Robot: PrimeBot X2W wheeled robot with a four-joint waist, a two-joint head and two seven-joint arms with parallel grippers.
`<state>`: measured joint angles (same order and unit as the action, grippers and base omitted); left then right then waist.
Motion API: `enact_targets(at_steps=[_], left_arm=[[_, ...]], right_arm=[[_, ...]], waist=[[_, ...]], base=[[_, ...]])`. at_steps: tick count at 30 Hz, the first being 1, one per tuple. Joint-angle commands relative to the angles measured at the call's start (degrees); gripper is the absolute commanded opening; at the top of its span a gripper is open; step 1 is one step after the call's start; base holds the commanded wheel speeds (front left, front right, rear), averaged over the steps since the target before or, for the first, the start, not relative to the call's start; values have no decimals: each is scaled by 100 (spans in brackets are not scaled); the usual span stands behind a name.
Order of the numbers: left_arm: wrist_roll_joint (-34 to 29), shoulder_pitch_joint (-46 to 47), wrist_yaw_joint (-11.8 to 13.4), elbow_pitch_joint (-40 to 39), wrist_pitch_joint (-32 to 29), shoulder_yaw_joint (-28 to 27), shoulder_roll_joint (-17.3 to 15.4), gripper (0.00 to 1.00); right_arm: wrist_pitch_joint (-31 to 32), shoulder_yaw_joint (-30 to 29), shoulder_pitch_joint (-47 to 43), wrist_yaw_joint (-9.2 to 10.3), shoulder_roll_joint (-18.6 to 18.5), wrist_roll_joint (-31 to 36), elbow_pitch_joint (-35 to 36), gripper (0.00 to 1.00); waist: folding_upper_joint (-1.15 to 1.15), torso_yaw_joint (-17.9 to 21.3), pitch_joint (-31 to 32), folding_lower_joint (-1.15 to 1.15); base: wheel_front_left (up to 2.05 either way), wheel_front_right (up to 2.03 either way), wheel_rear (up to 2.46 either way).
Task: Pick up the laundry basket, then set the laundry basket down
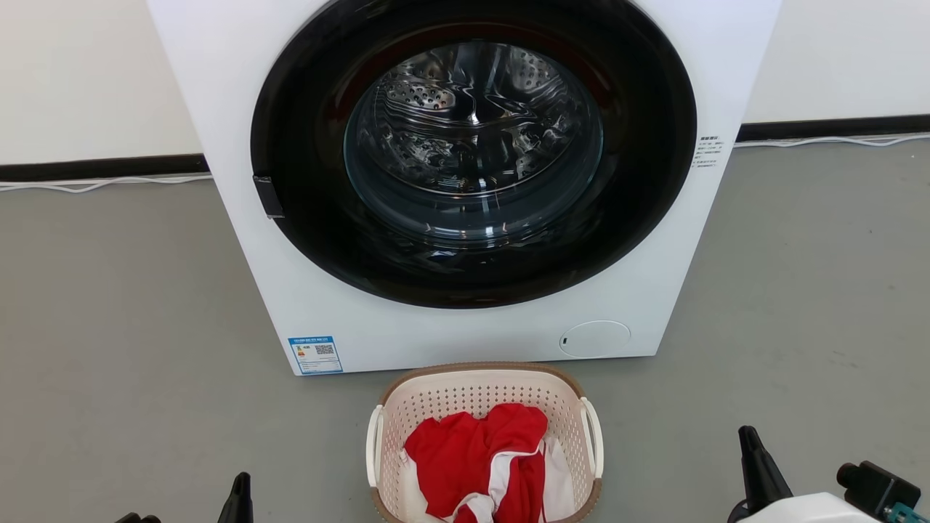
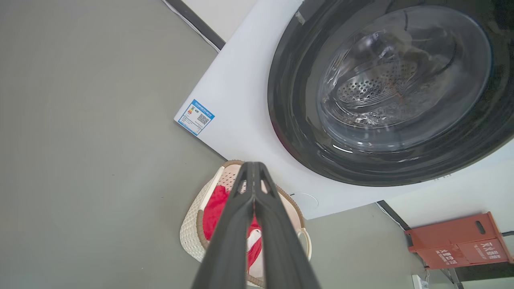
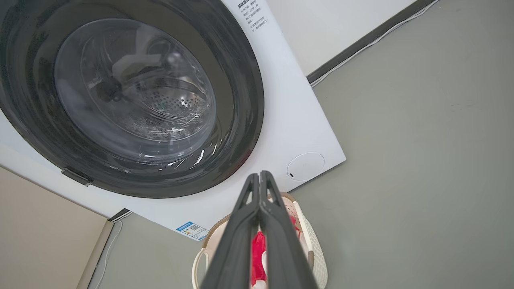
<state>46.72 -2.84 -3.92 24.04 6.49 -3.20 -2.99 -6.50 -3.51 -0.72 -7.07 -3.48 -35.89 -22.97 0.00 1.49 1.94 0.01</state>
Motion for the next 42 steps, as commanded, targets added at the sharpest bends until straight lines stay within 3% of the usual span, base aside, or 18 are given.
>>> enact_targets(at_steps=[1,42], left_arm=[[123,293,-55,-173,-31,-94,-32,0],[2475,618,-216,-612,-707,-222,-9,0]], right_arm=[[34,28,332,-17,-42,-157,183,0],[708,-148,523,-30,12,-3068,561,0]], waist=[[0,-2,-2,-1],[0,-80,-114,-1]], base=[[0,0,0],[0,0,0]])
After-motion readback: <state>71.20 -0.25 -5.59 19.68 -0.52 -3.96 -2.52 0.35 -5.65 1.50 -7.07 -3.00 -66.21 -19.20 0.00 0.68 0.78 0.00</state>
